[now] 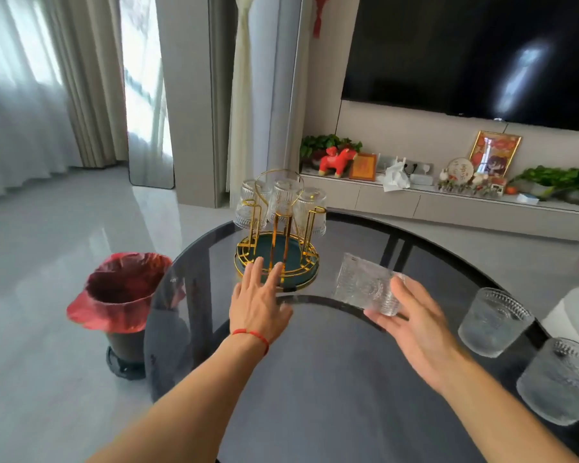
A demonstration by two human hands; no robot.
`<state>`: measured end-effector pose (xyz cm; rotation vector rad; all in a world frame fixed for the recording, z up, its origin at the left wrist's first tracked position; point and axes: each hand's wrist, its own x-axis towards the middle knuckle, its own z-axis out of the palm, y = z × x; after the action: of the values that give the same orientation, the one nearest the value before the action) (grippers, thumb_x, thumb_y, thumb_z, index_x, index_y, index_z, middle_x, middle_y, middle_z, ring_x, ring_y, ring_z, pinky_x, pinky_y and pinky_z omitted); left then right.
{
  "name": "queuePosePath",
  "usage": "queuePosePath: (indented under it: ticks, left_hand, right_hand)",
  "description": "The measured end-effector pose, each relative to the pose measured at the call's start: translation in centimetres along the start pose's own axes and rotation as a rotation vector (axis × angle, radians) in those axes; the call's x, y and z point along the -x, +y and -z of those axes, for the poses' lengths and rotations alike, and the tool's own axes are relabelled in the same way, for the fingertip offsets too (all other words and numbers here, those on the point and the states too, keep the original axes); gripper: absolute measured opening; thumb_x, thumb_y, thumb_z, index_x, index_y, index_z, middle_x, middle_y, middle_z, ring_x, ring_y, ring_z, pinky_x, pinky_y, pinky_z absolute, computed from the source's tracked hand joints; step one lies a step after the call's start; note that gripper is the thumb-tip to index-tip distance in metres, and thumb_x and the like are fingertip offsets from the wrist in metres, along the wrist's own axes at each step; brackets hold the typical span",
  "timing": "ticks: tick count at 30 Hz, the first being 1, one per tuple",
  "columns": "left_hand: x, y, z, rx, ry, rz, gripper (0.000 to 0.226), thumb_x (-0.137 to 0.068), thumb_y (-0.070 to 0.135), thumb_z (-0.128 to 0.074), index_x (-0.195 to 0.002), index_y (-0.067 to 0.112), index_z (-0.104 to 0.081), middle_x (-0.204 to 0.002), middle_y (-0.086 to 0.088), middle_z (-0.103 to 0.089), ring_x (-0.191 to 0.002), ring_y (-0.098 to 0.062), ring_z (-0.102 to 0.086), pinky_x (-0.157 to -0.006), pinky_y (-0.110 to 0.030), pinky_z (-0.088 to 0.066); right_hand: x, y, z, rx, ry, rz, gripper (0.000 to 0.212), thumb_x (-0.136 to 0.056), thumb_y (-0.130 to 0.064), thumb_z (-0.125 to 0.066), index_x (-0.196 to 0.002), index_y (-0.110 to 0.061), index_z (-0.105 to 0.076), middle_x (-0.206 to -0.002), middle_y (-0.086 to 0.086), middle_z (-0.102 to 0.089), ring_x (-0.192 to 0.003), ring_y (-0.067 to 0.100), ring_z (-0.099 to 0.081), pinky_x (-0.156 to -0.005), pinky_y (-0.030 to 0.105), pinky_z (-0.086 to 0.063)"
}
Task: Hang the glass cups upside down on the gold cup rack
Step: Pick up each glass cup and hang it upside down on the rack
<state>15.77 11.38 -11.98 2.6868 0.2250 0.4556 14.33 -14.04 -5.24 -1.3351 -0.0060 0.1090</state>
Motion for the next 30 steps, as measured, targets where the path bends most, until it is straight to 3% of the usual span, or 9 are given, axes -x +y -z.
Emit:
queuePosePath:
  ticks: [2, 5, 9, 13, 19, 24, 30]
  left_hand:
    - [-0.5, -0.7, -0.8, -0.009, -0.047, -0.003, 0.087, -0.090, 0.050, -0.060, -0.158, 0.037, -0.007, -0.169, -0.011, -0.005, -0.155, -0.034, -0.002, -0.122, -0.058, -0.021]
    - [-0.5, -0.8, -1.6, -0.048, -0.054, -0.018, 0.081, -0.092, 0.057, -0.045, -0.158, 0.035, -0.005, -0.170, -0.009, -0.001, -0.155, -0.031, 0.007, -0.124, -0.058, -0.013]
    - [0.0, -1.0, -2.0, -0.076, -0.033, -0.039, 0.081, -0.093, 0.060, -0.039, -0.159, 0.031, -0.002, -0.170, -0.011, 0.001, -0.154, -0.032, 0.011, -0.124, -0.058, -0.011]
    - [0.1, -0.9, -1.9, -0.104, -0.035, -0.054, 0.081, -0.094, 0.060, -0.037, -0.159, 0.028, 0.000, -0.169, -0.013, 0.003, -0.154, -0.035, 0.012, -0.124, -0.059, -0.011]
    - [0.3, -0.8, -1.7, -0.111, -0.014, -0.060, 0.081, -0.094, 0.058, -0.038, -0.159, 0.026, -0.003, -0.169, -0.015, 0.000, -0.154, -0.035, 0.009, -0.123, -0.058, -0.010]
    - [0.3, -0.7, -1.6, -0.097, -0.013, -0.060, 0.080, -0.093, 0.056, -0.040, -0.159, 0.025, -0.005, -0.169, -0.015, -0.003, -0.154, -0.035, 0.008, -0.123, -0.060, -0.011]
    - [0.3, -0.7, -1.6, -0.124, 0.013, -0.058, 0.078, -0.092, 0.054, -0.040, -0.158, 0.023, -0.011, -0.166, -0.016, -0.013, -0.154, -0.035, 0.001, -0.120, -0.058, -0.016]
  right_hand:
    - [-0.5, -2.0, -2.0, 0.078, -0.039, 0.109, 0.050, -0.095, -0.034, -0.065, -0.142, -0.019, -0.056, -0.128, 0.008, -0.074, -0.118, 0.027, -0.071, -0.098, 0.046, -0.057]
    - [-2.7, -5.6, -6.3, 0.275, -0.092, 0.286, 0.055, -0.092, -0.037, -0.069, -0.145, -0.027, -0.053, -0.118, 0.001, -0.078, -0.111, 0.016, -0.074, -0.096, 0.043, -0.059]
    - [-7.3, -9.0, -13.0, 0.463, -0.144, 0.427, 0.052, -0.104, -0.033, -0.058, -0.154, -0.029, -0.043, -0.153, 0.008, -0.055, -0.131, 0.024, -0.062, -0.104, 0.049, -0.056]
    - [-10.4, -10.0, -18.5, 0.691, -0.158, 0.505, 0.058, -0.106, -0.033, -0.052, -0.161, -0.024, -0.035, -0.166, 0.007, -0.039, -0.149, 0.028, -0.042, -0.116, 0.056, -0.043]
    - [-12.0, -7.4, -22.5, 0.883, -0.103, 0.426, 0.058, -0.104, -0.032, -0.056, -0.159, -0.023, -0.040, -0.165, 0.007, -0.041, -0.150, 0.031, -0.040, -0.119, 0.053, -0.039]
    - [-12.7, -5.8, -23.5, 1.080, -0.174, 0.433, 0.060, -0.101, -0.033, -0.061, -0.157, -0.022, -0.045, -0.165, 0.006, -0.044, -0.151, 0.032, -0.038, -0.120, 0.047, -0.032]
    - [-13.1, -3.8, -24.1, 1.283, -0.251, 0.456, 0.055, -0.101, -0.037, -0.058, -0.155, -0.026, -0.049, -0.158, 0.011, -0.052, -0.144, 0.036, -0.049, -0.113, 0.049, -0.042]
